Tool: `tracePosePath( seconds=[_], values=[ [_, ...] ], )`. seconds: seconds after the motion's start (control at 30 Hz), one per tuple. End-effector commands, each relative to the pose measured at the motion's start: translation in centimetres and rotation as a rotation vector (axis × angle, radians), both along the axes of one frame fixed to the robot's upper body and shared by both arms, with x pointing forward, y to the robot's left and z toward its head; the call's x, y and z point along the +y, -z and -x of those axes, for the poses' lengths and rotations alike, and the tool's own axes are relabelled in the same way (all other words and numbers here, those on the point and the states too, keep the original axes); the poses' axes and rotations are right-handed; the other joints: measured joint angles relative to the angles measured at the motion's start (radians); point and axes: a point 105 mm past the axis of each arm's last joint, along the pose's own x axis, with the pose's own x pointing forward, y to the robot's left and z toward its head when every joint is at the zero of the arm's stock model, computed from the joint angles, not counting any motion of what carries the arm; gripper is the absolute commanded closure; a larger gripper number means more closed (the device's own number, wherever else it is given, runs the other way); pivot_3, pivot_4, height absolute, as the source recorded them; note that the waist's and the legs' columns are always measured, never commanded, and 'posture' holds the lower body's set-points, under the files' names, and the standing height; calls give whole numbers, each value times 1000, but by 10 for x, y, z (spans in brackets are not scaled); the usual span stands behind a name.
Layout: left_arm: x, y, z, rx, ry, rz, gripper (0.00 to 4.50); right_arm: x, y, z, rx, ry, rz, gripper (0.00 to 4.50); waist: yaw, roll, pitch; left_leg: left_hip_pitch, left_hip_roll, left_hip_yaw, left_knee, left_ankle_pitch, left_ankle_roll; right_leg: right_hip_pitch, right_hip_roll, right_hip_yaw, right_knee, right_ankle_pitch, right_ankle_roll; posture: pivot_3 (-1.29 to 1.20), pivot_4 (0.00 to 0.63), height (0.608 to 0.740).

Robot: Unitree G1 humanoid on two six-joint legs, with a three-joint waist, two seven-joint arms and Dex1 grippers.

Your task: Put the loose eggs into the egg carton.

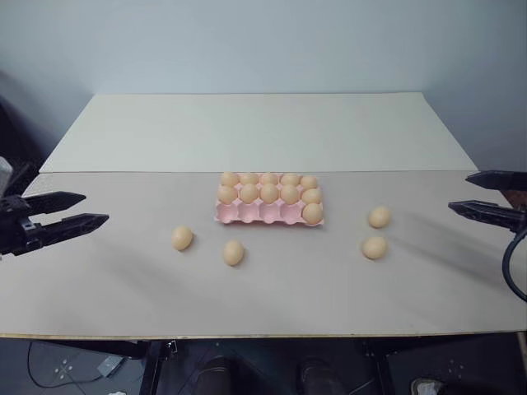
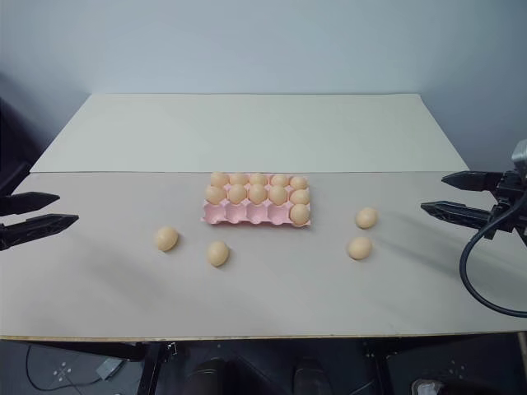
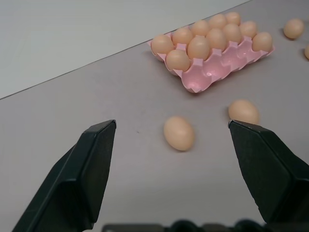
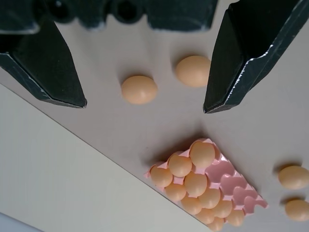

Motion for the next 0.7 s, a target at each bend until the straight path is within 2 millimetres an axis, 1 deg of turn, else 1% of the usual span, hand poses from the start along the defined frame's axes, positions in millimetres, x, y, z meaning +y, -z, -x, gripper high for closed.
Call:
tracePosePath(
  seconds=[0.03,0.1,0.2,0.57,0.7],
  values=[
    [-4,-8,2,-27,6,12,446,3,-12,3,-52,-18,-3,0,0,0,0,0,0,0,0,0,0,0,0,0,0,0,0,0,150,740],
    [-4,-11,2,-35,2,48,446,4,-12,3,-52,-20,-3,0,0,0,0,0,0,0,0,0,0,0,0,0,0,0,0,0,150,740],
    [-8,-14,3,-39,20,33,446,4,-11,3,-51,-22,-4,0,0,0,0,0,0,0,0,0,0,0,0,0,0,0,0,0,150,740],
    [-12,-12,3,-48,53,5,446,13,-4,1,-38,-34,-13,0,1,0,0,0,0,0,0,0,0,0,0,0,0,0,0,0,150,740],
    [-22,-7,-2,-88,61,-18,446,20,-4,-10,-49,8,-43,0,0,0,0,0,0,0,0,0,0,0,0,0,0,0,0,0,150,740]
  ],
)
